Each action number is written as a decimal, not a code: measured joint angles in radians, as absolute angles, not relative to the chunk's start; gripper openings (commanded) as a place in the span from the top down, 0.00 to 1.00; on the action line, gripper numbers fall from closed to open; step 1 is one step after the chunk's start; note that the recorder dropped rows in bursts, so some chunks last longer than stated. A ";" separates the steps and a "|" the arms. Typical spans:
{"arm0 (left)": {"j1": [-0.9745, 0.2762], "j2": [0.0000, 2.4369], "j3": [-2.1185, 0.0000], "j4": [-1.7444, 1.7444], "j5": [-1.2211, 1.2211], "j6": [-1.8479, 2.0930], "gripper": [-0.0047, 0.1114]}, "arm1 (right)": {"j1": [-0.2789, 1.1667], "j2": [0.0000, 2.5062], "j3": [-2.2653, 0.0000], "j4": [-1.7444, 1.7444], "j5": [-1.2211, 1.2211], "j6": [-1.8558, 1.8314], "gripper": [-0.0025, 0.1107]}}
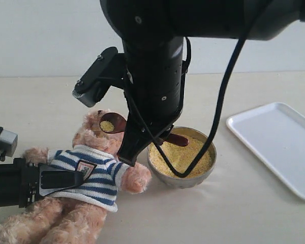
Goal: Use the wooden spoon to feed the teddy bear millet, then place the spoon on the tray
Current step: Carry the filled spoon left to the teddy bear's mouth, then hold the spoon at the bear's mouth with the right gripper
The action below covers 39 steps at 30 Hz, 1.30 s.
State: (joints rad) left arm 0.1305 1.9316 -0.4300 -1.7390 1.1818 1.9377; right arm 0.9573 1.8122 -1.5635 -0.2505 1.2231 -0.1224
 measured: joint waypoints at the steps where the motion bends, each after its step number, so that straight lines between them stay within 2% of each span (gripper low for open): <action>1: 0.130 1.932 -0.430 -1.739 1.182 1.938 0.92 | 0.961 1.812 -1.564 -0.253 1.223 -0.122 0.98; 32: 0.130 1.932 -0.430 -1.739 1.182 1.938 0.92 | 0.987 1.885 -1.564 -0.442 1.133 -0.230 0.98; 39: 0.130 1.932 -0.430 -1.739 1.182 1.938 0.92 | 1.041 1.893 -1.564 -0.635 1.175 -0.225 0.98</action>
